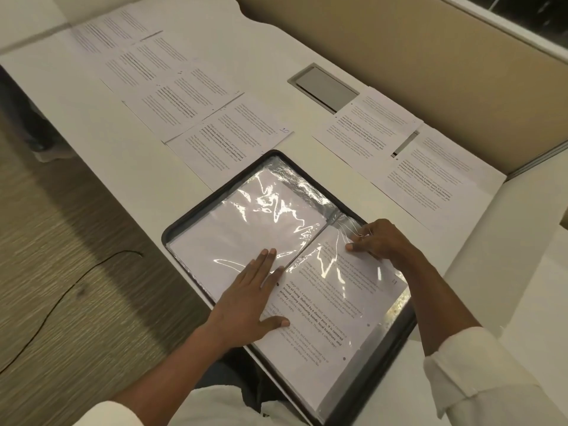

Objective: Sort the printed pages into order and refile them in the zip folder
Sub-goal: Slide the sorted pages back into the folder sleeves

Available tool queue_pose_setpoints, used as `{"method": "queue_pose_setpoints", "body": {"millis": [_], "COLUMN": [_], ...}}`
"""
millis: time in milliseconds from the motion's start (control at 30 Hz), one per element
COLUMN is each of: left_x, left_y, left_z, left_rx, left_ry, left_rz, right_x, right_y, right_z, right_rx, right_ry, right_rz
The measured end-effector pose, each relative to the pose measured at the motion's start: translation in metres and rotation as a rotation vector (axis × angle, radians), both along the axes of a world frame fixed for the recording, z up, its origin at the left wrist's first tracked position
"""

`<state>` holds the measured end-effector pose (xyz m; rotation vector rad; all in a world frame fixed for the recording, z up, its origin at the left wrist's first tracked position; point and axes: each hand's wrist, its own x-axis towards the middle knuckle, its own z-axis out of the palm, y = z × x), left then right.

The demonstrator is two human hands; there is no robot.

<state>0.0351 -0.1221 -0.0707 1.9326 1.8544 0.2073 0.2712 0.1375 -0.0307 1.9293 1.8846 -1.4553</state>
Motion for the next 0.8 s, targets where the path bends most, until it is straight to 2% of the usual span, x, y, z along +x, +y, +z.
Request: {"method": "queue_pose_setpoints", "body": {"millis": [300, 400, 533, 633, 733, 800], "left_x": [0.003, 0.004, 0.005, 0.006, 0.008, 0.008], "left_y": [0.000, -0.001, 0.000, 0.000, 0.000, 0.001], "left_z": [0.001, 0.001, 0.000, -0.003, -0.005, -0.005], "left_rx": [-0.009, -0.017, -0.012, -0.008, -0.021, -0.031], "left_ry": [-0.002, 0.003, 0.007, 0.022, 0.024, 0.025], "left_rz": [0.009, 0.012, 0.016, 0.022, 0.028, 0.038], "right_x": [0.008, 0.009, 0.016, 0.028, 0.040, 0.044], "right_y": [-0.007, -0.005, 0.002, -0.002, -0.015, -0.028], "right_z": [-0.002, -0.002, 0.004, 0.018, 0.039, 0.048], "right_rx": [0.069, 0.045, 0.063, 0.093, 0.196, 0.239], "right_ry": [0.019, 0.027, -0.256, -0.425, -0.392, -0.236], "right_rz": [-0.090, -0.053, 0.130, 0.167, 0.058, -0.106]}}
